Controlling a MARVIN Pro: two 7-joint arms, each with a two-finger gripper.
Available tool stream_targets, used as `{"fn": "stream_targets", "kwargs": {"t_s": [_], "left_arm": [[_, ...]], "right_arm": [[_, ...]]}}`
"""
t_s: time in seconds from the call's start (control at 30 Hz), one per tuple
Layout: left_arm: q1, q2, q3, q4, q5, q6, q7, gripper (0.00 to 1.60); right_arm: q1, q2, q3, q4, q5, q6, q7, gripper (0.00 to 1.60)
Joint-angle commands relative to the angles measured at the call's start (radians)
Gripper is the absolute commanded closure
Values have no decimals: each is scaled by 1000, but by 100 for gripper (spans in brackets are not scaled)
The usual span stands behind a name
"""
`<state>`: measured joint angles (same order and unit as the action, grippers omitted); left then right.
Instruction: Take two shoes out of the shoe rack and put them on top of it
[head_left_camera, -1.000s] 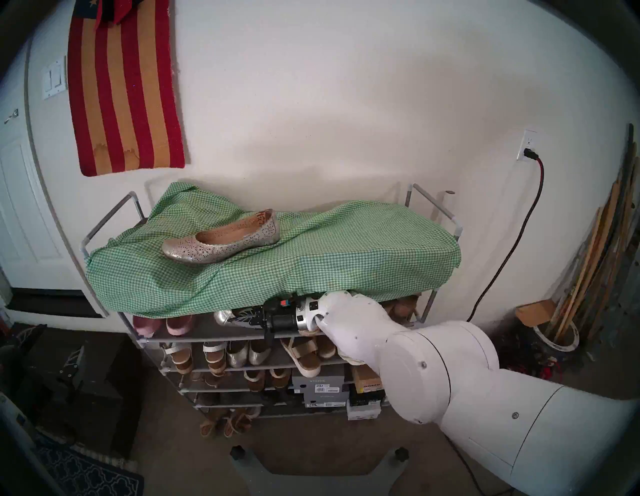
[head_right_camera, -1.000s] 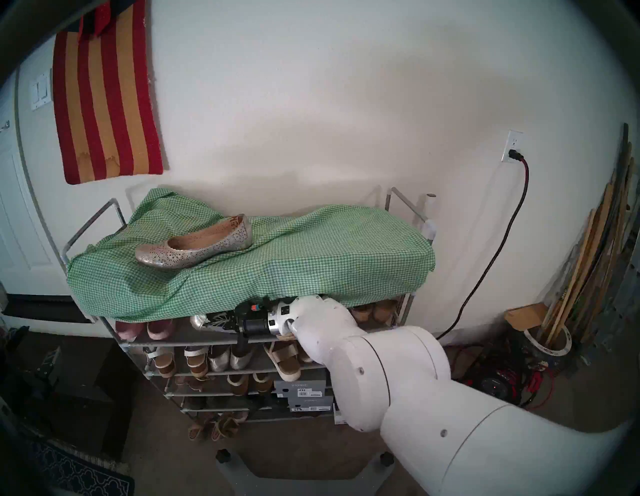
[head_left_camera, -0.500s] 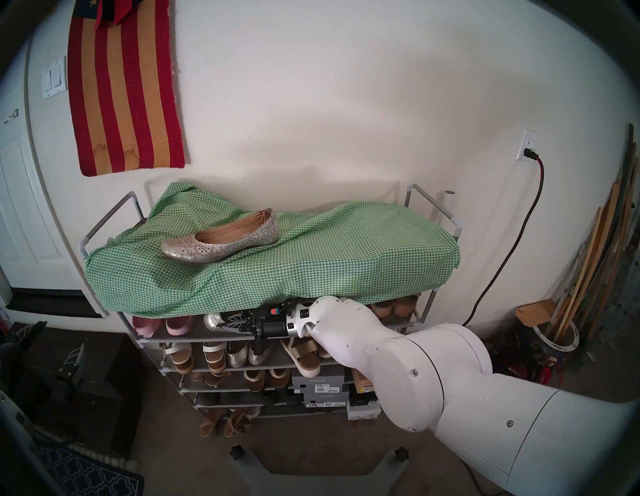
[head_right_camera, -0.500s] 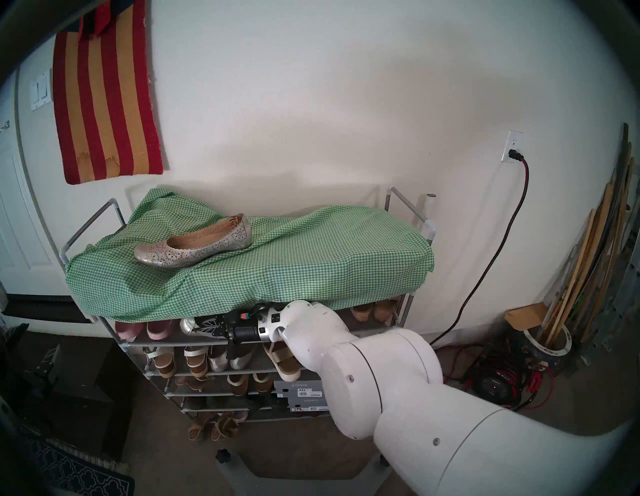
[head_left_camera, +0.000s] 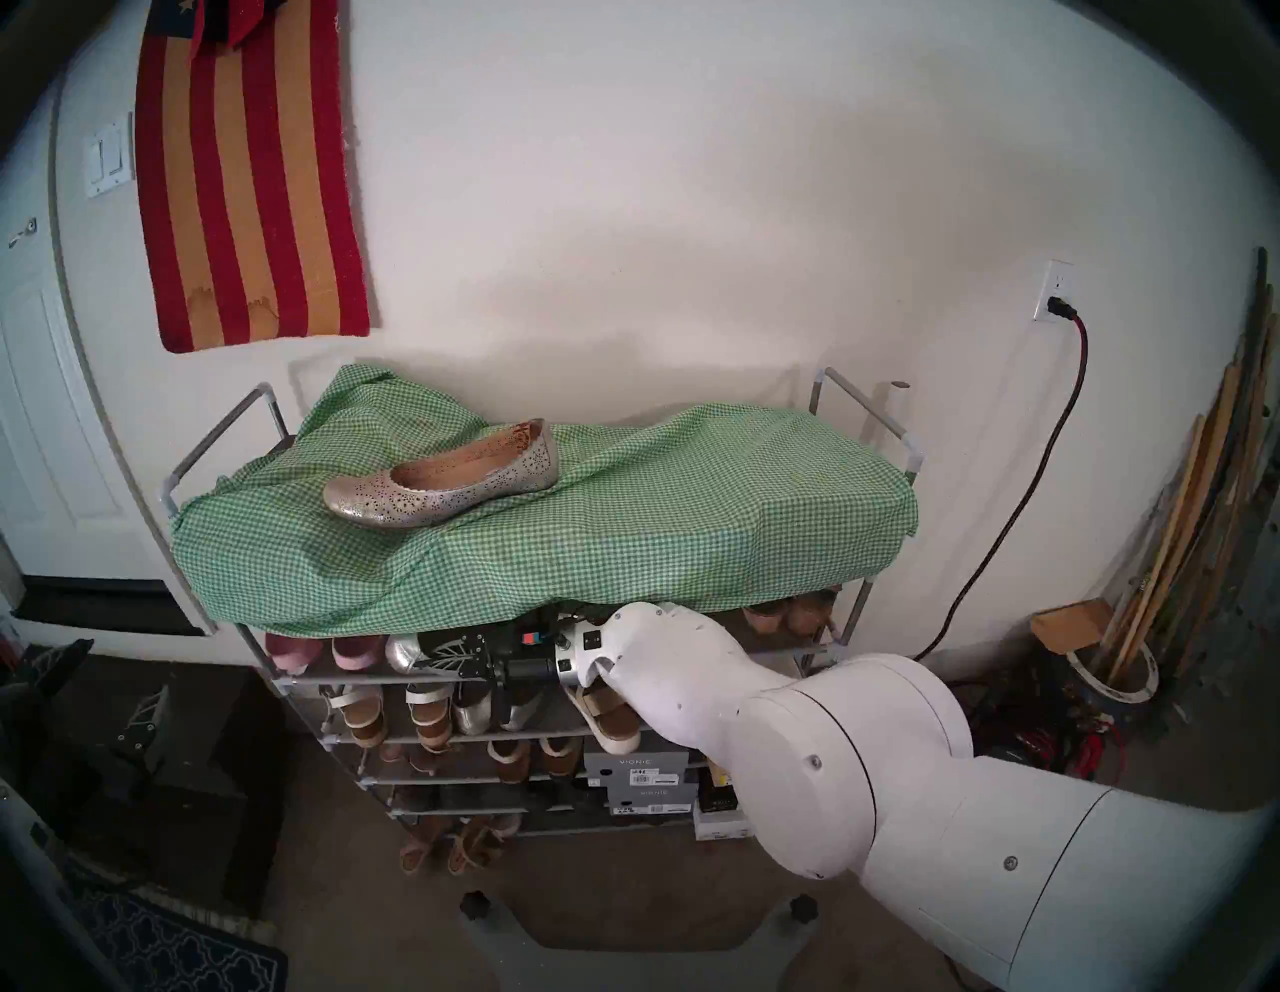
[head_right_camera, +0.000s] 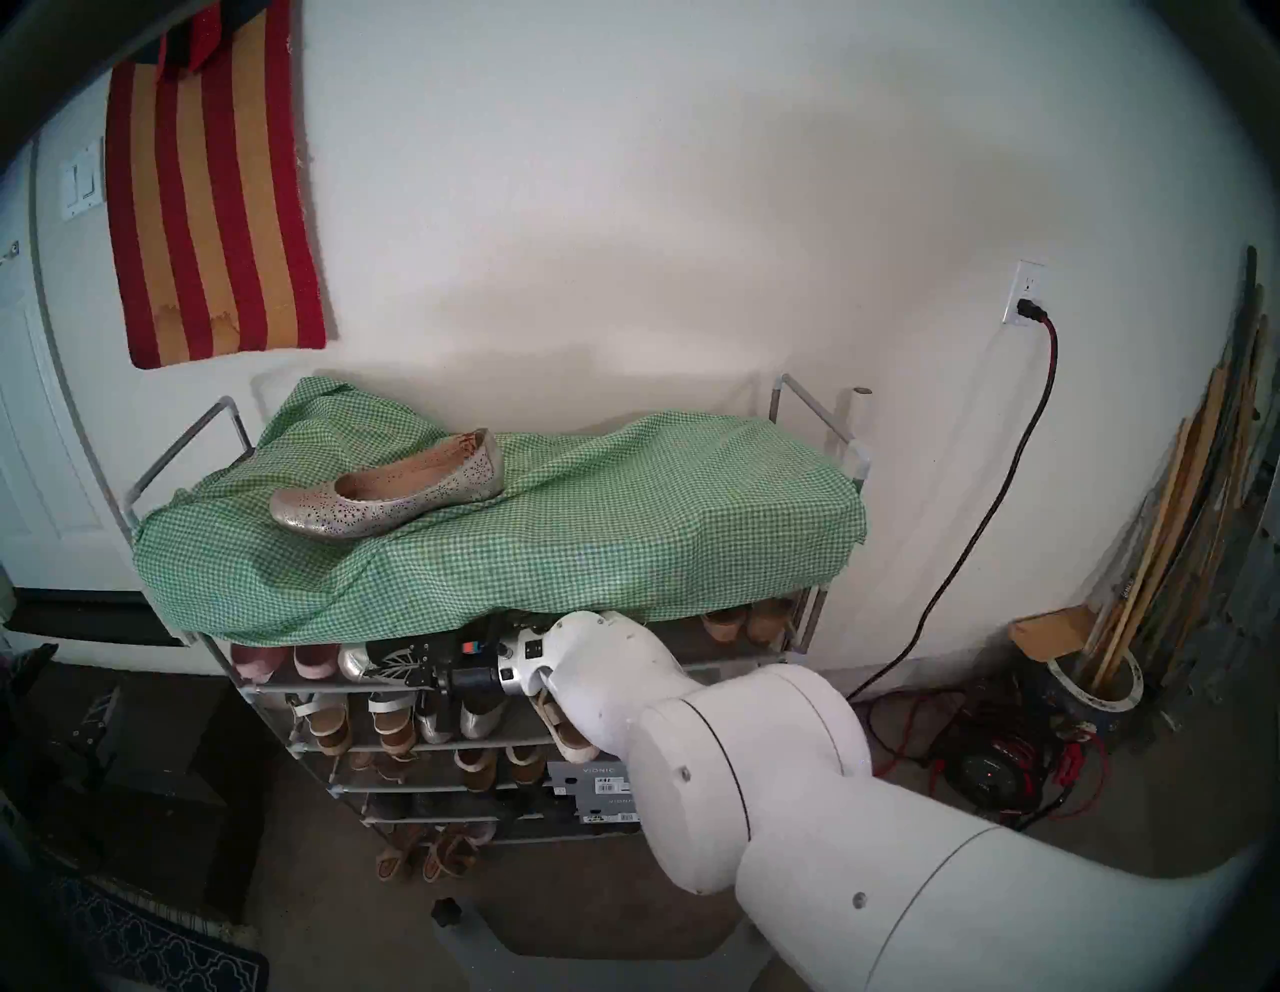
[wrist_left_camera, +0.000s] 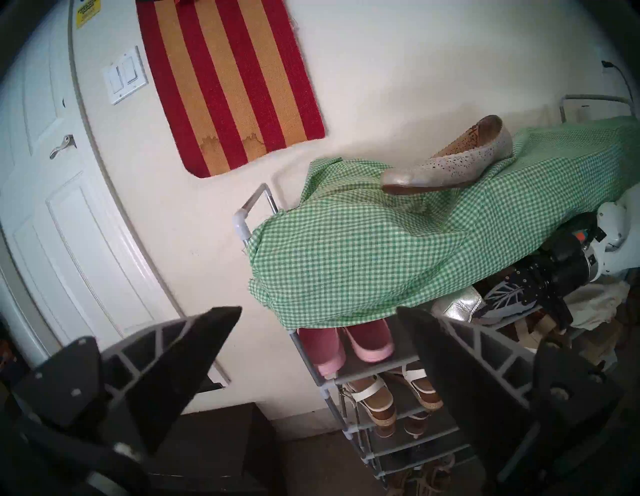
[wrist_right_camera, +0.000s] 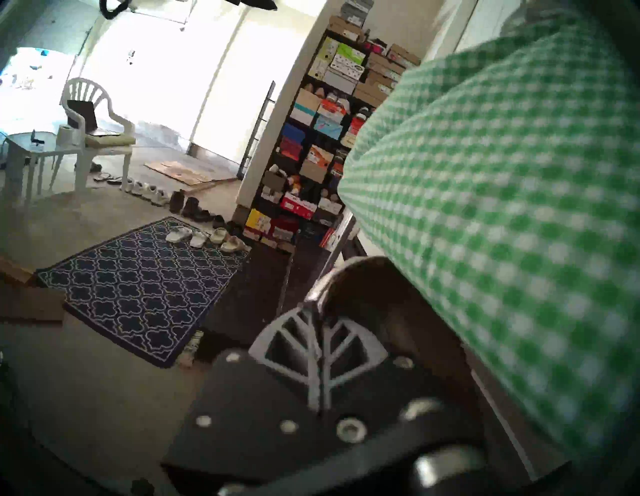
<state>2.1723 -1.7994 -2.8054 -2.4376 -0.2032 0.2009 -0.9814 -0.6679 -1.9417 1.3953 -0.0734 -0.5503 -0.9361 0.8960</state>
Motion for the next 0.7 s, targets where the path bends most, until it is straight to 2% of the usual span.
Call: {"fn": "stream_targets", "kwargs": {"t_s": [0.0,0.67], "left_arm": [[-1,0,2,-6,-2,-1,-1,0],[-3,4,0,-6,-2,-3,-6,0]], "right_arm": [[28,-65,-19,-38,-5,-24,82,160],[33,-65,-52,-39,-5,-24,64,160]]}}
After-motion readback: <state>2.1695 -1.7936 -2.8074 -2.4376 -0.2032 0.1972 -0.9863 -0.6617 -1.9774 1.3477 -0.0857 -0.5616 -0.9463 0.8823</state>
